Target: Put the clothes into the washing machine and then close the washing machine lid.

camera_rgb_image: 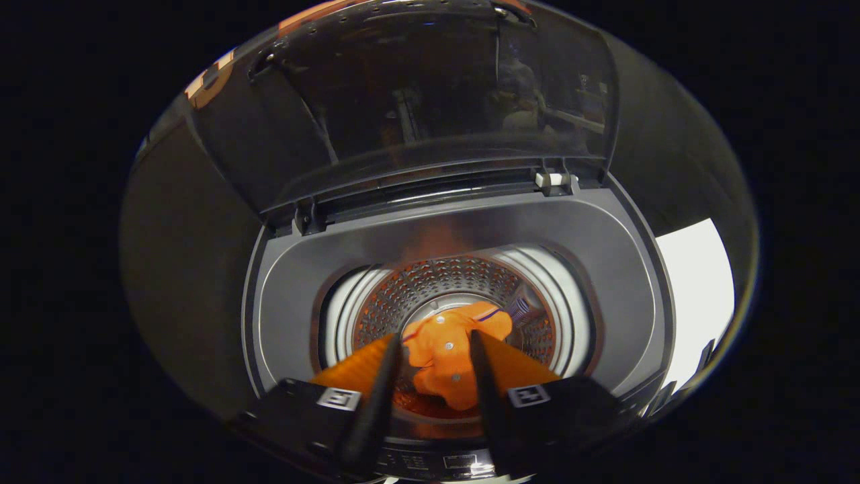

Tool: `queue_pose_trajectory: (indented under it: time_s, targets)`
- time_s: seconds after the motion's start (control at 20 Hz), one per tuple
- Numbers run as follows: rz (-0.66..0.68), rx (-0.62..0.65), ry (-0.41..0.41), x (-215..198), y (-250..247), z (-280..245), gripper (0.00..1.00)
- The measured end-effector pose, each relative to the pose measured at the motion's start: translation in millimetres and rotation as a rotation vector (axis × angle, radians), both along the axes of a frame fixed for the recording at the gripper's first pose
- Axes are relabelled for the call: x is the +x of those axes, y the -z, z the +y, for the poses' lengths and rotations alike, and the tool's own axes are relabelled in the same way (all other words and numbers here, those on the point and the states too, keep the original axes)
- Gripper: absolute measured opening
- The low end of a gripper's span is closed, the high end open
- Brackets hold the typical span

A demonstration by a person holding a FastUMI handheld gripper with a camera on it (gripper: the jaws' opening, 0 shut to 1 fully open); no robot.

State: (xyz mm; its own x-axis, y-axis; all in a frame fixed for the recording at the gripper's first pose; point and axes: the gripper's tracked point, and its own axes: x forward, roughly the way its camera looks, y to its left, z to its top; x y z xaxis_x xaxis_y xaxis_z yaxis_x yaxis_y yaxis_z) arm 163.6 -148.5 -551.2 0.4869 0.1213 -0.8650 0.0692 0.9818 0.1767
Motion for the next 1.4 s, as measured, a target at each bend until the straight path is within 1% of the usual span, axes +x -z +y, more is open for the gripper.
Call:
queue_pose_trajectory:
  time_s: [0.1, 0.15, 0.45, 0.6, 0.8, 0.95, 1.15, 1.4]
  targets:
    - [0.007, 0.006, -0.006, -3.3, 0.6, 0.6, 0.97]
    - [0.002, -0.002, -0.009, -3.8, -1.1, -0.6, 0.98]
    - [-0.025, -0.018, -0.012, -7.5, -15.8, -8.0, 0.98]
    - [-0.025, -0.022, -0.016, -13.1, -26.8, -13.2, 0.98]
    - [-0.057, -0.025, -0.004, -13.7, -48.0, -20.0, 0.98]
    - [-0.093, -0.028, -0.003, -8.2, -71.8, -23.5, 0.98]
    - [-0.165, -0.043, -0.023, 7.2, -109.6, -23.2, 0.98]
    - [-0.300, -0.059, -0.060, 37.3, -180.0, -13.8, 0.98]
